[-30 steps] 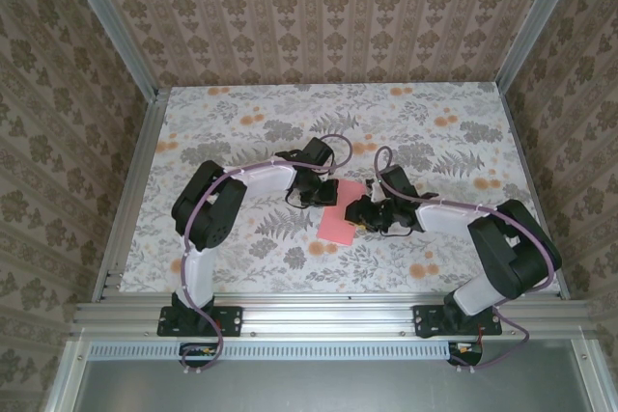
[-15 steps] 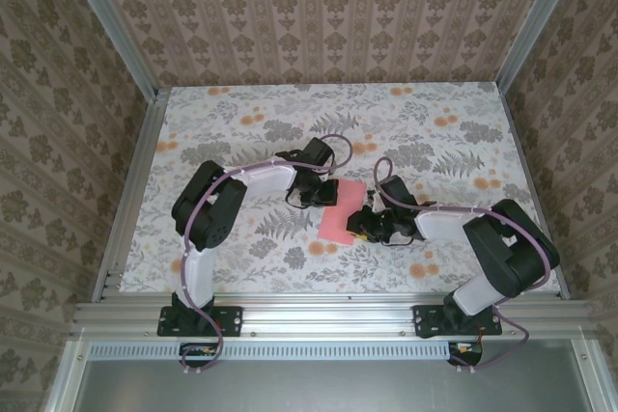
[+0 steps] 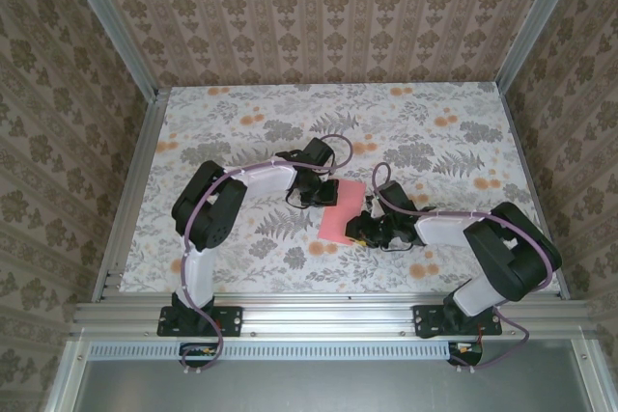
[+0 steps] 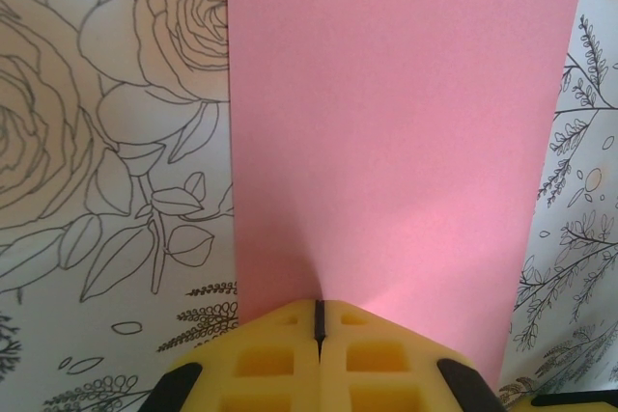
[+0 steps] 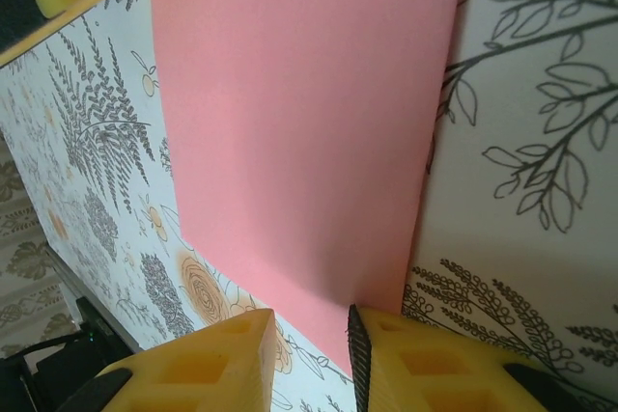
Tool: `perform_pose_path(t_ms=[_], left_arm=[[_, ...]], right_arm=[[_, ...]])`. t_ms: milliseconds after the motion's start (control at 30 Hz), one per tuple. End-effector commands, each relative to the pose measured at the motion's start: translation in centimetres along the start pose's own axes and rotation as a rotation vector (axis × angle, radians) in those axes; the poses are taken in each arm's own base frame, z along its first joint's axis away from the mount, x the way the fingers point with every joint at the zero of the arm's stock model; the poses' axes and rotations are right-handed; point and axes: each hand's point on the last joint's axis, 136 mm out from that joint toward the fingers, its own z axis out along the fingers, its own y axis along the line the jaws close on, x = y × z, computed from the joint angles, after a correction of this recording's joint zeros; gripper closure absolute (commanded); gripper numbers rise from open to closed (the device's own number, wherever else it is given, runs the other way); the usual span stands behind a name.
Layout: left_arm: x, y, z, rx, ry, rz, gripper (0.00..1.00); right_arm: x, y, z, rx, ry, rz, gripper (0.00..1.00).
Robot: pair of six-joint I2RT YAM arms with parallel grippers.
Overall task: Fold a paper plane with a square sheet of paper (pick it up from the middle)
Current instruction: Fold the square sheet of paper in half at the center of the table, then rotate the square sheet of paper at the center of the table.
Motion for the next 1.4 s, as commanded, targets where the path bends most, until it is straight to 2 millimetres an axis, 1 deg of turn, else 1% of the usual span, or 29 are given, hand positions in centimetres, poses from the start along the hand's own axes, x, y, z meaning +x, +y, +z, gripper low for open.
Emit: perform_pose_path(t_ms=[0,100,167,233,333,433,500,567,633,700,767,833,900,933,1000,1100,1233,1367], left_arm=[[2.9,1.7,0.7,-0.076,0.091,-0.010,0.98],[2.9,1.6,0.7,-0.074,0.092,-0.010,0.98],[2.9,1.5,0.6,-0.074,0.091,-0.011,0.98],[2.8,1.5,0.7,-0.073,0.092,-0.009,0.98],[2.8,1.3,0.7,-0.071,0.090,-0.008,0.98],[2.7,1.2,0.5,-0.069,0.086,-0.004,0.98],[2.7,1.1,0.4,-0.068,0.082,-0.004,0.98],[2.5,0.9,0.1,-0.062,0.074,-0.004,0.98],[2.3,0.4,-0.5,-0.047,0.056,-0.005,0.96],[1.8,-0.3,-1.6,-0.033,0.024,-0.006,0.94],[1.1,-1.0,-3.1,-0.021,-0.023,-0.003,0.90],[0.5,-1.7,-5.0,-0.009,-0.078,0.001,0.85],[0.2,-2.0,-6.9,-0.012,-0.130,0.001,0.78],[0.0,-2.0,-7.8,-0.012,-0.157,-0.001,0.76],[0.1,-1.5,-9.1,-0.018,-0.197,-0.020,0.72],[0.7,0.0,-10.4,-0.013,-0.236,-0.067,0.68],[1.8,1.9,-11.5,-0.012,-0.275,-0.115,0.62],[2.7,3.0,-11.8,-0.002,-0.290,-0.150,0.61]], right_arm=[[1.3,-0.9,-0.1,0.040,0.028,0.024,0.70],[1.2,0.7,-0.9,0.008,0.012,-0.005,0.70],[1.2,1.1,-1.0,0.000,0.011,-0.013,0.70],[1.4,0.4,-0.8,0.020,0.017,-0.006,0.70],[2.0,-1.5,-0.1,0.068,0.029,0.015,0.70],[2.8,-2.9,0.6,0.090,0.058,0.040,0.70],[2.8,-3.2,0.5,0.104,0.058,0.036,0.70],[2.5,-2.7,0.1,0.115,0.049,0.013,0.70],[1.7,-1.5,-0.7,0.110,0.030,-0.029,0.70],[0.6,-0.3,-1.8,0.129,-0.001,-0.078,0.69],[-0.6,-0.1,-2.9,0.176,-0.033,-0.110,0.68],[-2.5,-0.3,-4.1,0.239,-0.084,-0.129,0.65],[-4.1,-0.7,-4.9,0.292,-0.119,-0.134,0.61],[-4.8,-0.9,-5.0,0.315,-0.130,-0.135,0.61],[-6.0,-1.1,-5.0,0.353,-0.126,-0.140,0.60],[-7.2,-0.8,-4.5,0.393,-0.112,-0.165,0.58],[-8.3,-1.0,-3.6,0.423,-0.099,-0.169,0.57],[-9.0,-0.8,-2.5,0.415,-0.084,-0.172,0.56]])
